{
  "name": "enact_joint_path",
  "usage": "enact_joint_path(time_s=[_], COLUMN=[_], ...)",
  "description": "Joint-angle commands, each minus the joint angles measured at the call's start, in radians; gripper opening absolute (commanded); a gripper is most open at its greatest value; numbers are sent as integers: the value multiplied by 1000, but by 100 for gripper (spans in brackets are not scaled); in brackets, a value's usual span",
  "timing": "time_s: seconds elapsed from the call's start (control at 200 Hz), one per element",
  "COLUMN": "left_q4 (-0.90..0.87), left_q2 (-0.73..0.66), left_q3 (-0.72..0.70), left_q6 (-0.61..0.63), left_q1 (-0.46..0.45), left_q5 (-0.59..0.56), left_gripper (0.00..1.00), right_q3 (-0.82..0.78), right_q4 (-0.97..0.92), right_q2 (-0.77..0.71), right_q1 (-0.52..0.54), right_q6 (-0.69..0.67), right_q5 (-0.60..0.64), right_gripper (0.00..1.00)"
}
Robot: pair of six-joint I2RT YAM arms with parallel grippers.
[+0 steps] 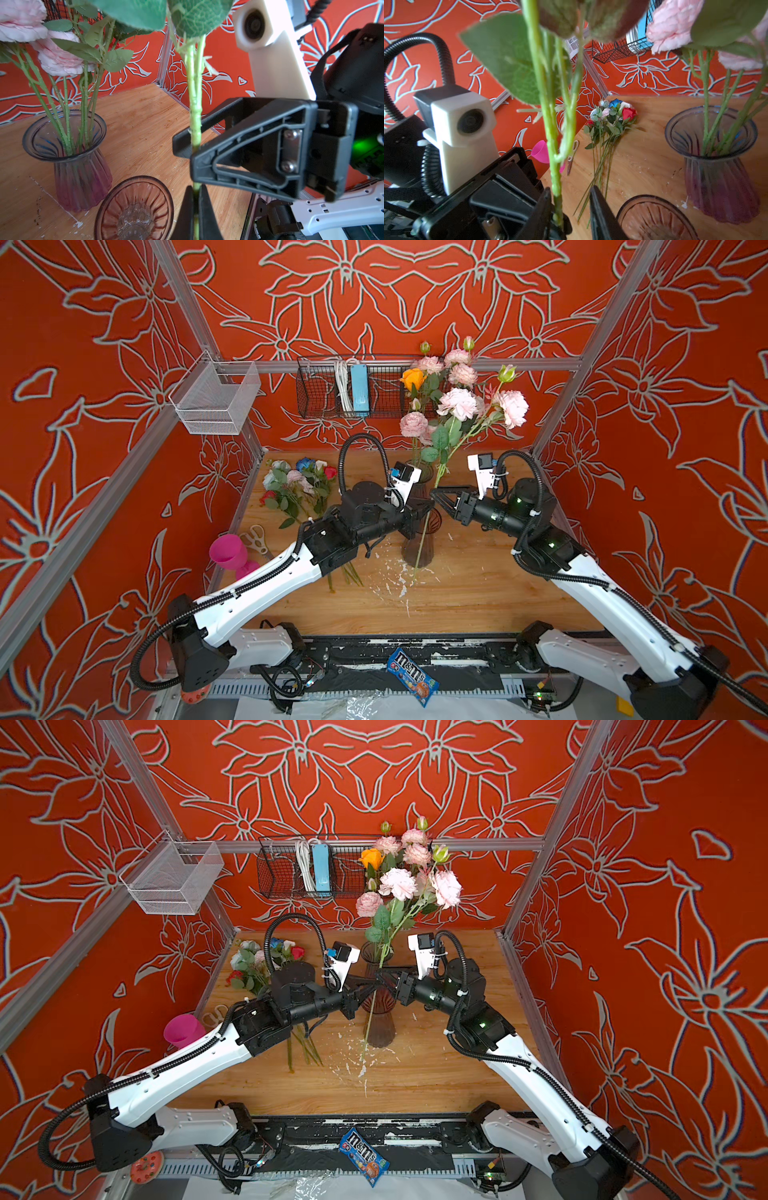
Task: Arrange flowers in a vase
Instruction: Place the flower in the vase.
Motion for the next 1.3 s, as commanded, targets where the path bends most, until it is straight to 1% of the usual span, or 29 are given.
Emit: enact_joint_path(time_s=[0.0, 0.19, 0.235, 0.34, 0.415, 0.45, 0.47, 0.54, 0.57, 0.605, 0.62, 0.685, 0.771, 0.861, 0.946, 1.001, 1.021, 1.101, 1.296], left_q4=[41, 44, 41, 41, 47, 48, 48, 47, 52, 63, 66, 70, 71, 74, 38, 18, 11, -24, -184], left_q2=[11, 11, 13, 10, 6, 2, 1, -14, -25, -37, -45, -78, -128, -173, -217, -240, -276, -333, -446], left_q3=[18, 9, 8, 4, -8, -12, -15, -28, -38, -56, -63, -88, -116, -144, -153, -167, -174, -203, -272], left_q6=[17, 26, 30, 30, 34, 36, 36, 39, 40, 38, 36, 42, 43, 50, 55, 55, 54, 43, -30], left_q1=[-6, -6, -6, -5, -6, -6, -6, -6, -6, -6, -6, -6, -6, -6, -6, -6, -6, -6, -6], left_q5=[17, 25, 24, 19, 22, 20, 17, 8, 2, -9, -16, -24, -43, -71, -99, -124, -136, -199, -413], left_gripper=[0, 0, 0, 0, 0, 5, 12, 24, 34, 48, 52, 53, 65, 69, 77, 79, 79, 82, 87], right_q3=[25, 40, 38, 41, 46, 51, 54, 71, 79, 87, 90, 104, 123, 153, 188, 211, 216, 242, 294], right_q4=[49, 57, 65, 65, 55, 46, 40, 8, -6, -15, -18, -34, -43, -54, -73, -94, -100, -125, -185], right_q2=[10, 39, 42, 47, 47, 48, 48, 47, 47, 46, 45, 42, 53, 68, 81, 84, 86, 86, 80], right_q1=[7, 6, 6, 7, 6, 7, 7, 7, 7, 7, 6, 6, 7, 6, 6, 7, 7, 6, 6], right_q6=[16, 20, 24, 18, 10, 4, -1, -22, -29, -38, -42, -55, -66, -72, -85, -101, -105, -126, -178], right_q5=[-1, -14, -17, -19, -8, 1, 4, 17, 23, 26, 28, 54, 68, 82, 94, 102, 108, 129, 174], right_gripper=[28, 17, 10, 1, 0, 0, 0, 0, 0, 0, 0, 0, 0, 0, 0, 0, 0, 0, 0])
